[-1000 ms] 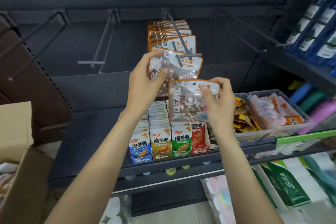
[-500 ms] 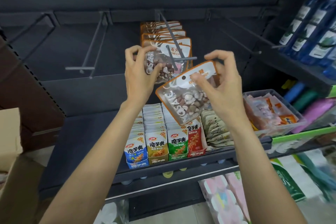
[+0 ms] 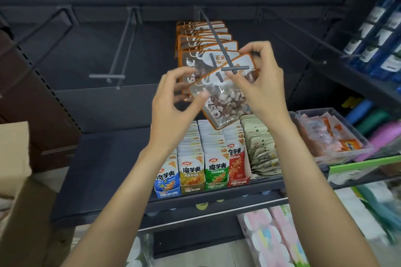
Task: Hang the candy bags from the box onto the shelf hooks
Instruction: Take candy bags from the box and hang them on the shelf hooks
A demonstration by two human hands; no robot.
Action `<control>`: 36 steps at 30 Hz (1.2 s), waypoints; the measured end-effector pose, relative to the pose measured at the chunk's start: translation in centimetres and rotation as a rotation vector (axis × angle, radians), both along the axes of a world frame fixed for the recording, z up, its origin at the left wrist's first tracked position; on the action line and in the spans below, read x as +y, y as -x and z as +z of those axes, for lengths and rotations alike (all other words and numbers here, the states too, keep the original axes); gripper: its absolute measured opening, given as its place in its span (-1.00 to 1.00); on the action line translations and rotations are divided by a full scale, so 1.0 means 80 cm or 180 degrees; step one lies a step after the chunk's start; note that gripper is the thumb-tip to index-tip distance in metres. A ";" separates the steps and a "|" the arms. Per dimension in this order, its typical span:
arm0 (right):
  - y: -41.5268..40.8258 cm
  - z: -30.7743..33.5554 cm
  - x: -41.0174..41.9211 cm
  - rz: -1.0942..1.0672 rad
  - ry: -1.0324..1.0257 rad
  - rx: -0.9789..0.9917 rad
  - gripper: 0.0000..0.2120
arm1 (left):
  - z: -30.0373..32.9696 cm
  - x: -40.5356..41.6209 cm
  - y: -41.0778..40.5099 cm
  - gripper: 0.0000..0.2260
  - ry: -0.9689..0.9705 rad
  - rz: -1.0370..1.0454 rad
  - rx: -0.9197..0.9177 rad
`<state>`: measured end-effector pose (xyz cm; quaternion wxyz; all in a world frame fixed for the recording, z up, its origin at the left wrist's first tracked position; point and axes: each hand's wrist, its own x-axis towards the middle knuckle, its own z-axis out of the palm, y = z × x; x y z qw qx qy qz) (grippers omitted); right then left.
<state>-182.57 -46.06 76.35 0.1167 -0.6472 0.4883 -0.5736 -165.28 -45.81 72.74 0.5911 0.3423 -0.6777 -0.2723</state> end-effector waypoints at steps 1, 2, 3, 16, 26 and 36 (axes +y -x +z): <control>-0.002 0.000 -0.008 -0.0067 0.0001 0.0032 -0.66 | -0.001 -0.002 0.003 -0.66 0.0034 -0.0014 -0.0110; -0.003 0.000 -0.016 -0.0157 -0.0005 0.0080 -0.65 | -0.003 -0.007 0.005 -0.61 0.0053 0.0037 -0.0185; -0.004 0.000 -0.025 -0.0267 -0.0013 0.0128 -0.63 | -0.004 -0.014 0.007 -0.60 0.0053 0.0136 -0.0223; -0.002 -0.015 -0.090 -0.1263 -0.0140 0.0497 -0.44 | -0.018 -0.076 0.022 -0.56 0.0277 0.1076 -0.0664; -0.006 -0.066 -0.018 -0.1158 0.0889 0.0318 -0.76 | -0.019 -0.043 0.020 -0.55 0.0003 0.1025 -0.0575; -0.055 -0.114 0.043 -0.0076 0.1006 0.0805 -0.84 | -0.033 0.056 -0.026 -0.87 -0.0260 0.1633 -0.0076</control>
